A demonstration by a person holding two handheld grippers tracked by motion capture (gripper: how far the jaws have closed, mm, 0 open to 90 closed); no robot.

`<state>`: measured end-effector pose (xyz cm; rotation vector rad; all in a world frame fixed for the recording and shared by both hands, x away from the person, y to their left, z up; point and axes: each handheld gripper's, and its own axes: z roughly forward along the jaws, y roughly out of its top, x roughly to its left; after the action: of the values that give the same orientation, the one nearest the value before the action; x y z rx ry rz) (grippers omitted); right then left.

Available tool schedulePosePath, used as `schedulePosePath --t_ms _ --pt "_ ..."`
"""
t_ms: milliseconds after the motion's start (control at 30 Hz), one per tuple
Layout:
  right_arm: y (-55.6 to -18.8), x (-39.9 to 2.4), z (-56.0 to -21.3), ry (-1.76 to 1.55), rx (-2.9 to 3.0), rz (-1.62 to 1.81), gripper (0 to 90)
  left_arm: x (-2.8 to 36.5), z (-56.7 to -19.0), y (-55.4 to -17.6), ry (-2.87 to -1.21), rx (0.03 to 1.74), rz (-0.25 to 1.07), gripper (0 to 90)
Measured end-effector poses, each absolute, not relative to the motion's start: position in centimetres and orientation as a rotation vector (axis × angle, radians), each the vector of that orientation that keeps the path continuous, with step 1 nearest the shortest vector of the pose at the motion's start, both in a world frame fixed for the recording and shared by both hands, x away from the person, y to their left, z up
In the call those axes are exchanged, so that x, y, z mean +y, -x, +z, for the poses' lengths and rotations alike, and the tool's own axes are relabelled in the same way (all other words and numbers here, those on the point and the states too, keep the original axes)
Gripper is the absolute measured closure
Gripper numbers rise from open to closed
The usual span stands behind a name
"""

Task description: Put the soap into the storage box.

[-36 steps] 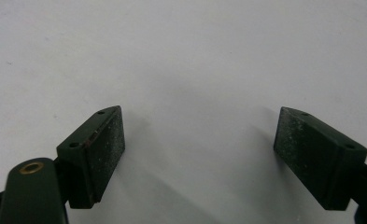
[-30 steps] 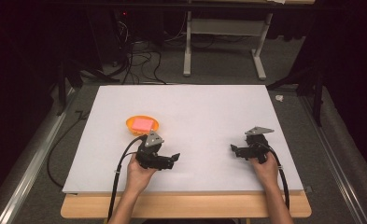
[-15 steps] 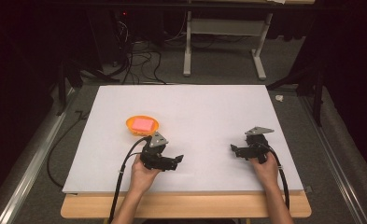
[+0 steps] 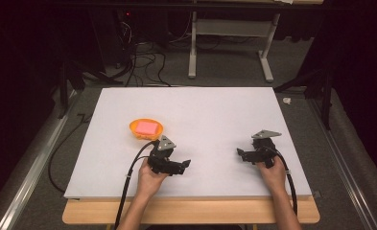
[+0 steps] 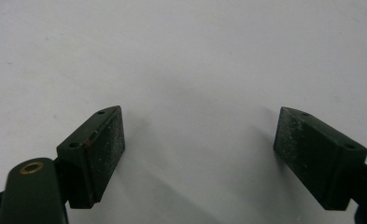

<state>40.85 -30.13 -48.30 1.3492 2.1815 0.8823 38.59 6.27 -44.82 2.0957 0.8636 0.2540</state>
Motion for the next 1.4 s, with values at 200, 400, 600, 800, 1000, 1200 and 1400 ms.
schedulePosePath --t_ms 200,400,600,800,1000,1200,1400 --pt "-40.8 -30.1 -48.3 -1.349 2.181 0.882 17.2 6.0 -45.3 -38.9 -2.103 0.872 0.247 15.6" --pt "-40.8 -30.1 -48.3 -1.349 2.181 0.882 17.2 5.7 -45.8 -39.1 -2.114 0.878 0.255 15.8" --pt "-40.8 -30.1 -48.3 -1.348 2.183 0.881 17.2 5.5 -46.4 -39.4 -2.123 0.892 0.251 15.9" --pt "-40.8 -30.1 -48.3 -1.347 2.183 0.88 17.1 5.3 -46.8 -39.6 -2.13 0.902 0.262 16.0" --pt "-40.8 -30.1 -48.3 -1.345 2.183 0.881 17.1 4.9 -47.3 -39.8 -2.147 0.914 0.281 16.0" --pt "-40.8 -30.1 -48.3 -1.345 2.183 0.881 17.2 4.5 -47.8 -40.0 -2.158 0.924 0.305 16.0" --pt "-40.8 -30.1 -48.3 -1.345 2.183 0.881 17.1 4.2 -48.0 -40.1 -2.162 0.929 0.322 15.9"
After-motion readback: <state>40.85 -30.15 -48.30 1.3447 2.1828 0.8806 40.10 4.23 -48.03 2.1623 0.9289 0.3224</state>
